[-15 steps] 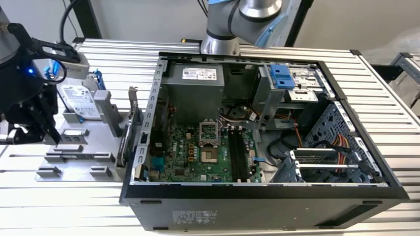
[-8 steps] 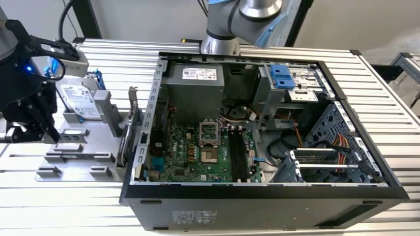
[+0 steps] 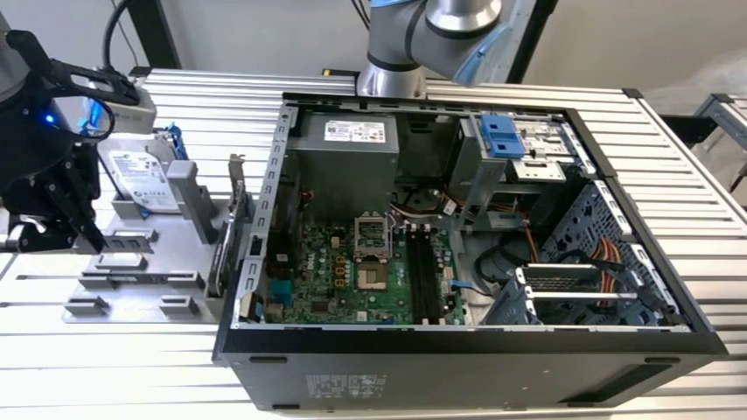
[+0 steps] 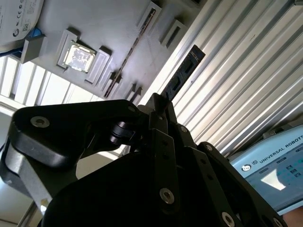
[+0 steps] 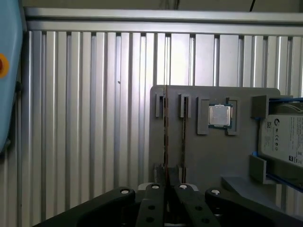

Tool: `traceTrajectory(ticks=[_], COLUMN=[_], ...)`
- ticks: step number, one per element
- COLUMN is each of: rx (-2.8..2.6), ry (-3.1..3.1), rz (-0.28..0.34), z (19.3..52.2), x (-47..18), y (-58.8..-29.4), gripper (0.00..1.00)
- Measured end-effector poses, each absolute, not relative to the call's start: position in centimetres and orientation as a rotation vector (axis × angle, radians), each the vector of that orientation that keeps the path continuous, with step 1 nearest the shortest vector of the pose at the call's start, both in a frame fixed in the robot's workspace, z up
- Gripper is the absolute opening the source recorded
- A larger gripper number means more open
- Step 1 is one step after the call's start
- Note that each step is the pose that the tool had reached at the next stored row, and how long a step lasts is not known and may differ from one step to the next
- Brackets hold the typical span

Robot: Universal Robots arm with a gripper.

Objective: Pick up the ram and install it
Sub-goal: 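Pick up the ram and move it above insertion slot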

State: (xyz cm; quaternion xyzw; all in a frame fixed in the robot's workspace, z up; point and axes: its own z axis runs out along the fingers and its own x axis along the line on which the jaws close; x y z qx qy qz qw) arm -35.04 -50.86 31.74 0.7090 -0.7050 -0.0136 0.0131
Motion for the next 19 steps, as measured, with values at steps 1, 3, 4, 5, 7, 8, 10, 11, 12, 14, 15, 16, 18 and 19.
traceTrajectory(ticks=[1,3,4,5,7,8,10,11,12,14,15,16,18,19], rx=[2.209,2.209,2.209,2.209,2.209,2.209,2.209,2.209,2.209,2.209,2.209,2.209,2.209,2.209], ry=[-2.196,-2.196,-2.196,-2.196,-2.196,-2.196,-2.196,-2.196,-2.196,-2.196,-2.196,-2.196,-2.196,-2.196], rz=[-0.043,-0.042,-0.042,-0.042,-0.042,-0.042,-0.042,-0.042,-0.042,-0.042,-0.042,-0.042,-0.043,-0.042], z=[31.76,31.8,31.82,31.85,31.89,31.92,31.98,32.01,32.04,32.1,32.12,32.15,32.21,32.24], x=[-35.04,-35.03,-35.04,-35.04,-35.04,-35.04,-35.04,-35.04,-35.03,-35.04,-35.04,-35.04,-35.04,-35.04], y=[-50.86,-50.86,-50.86,-50.87,-50.86,-50.87,-50.87,-50.86,-50.87,-50.86,-50.86,-50.86,-50.87,-50.87], gripper=[0.0,0.0,0.0,0.0,0.0,0.0,0.0,0.0,0.0,0.0,0.0,0.0,0.0,0.0])
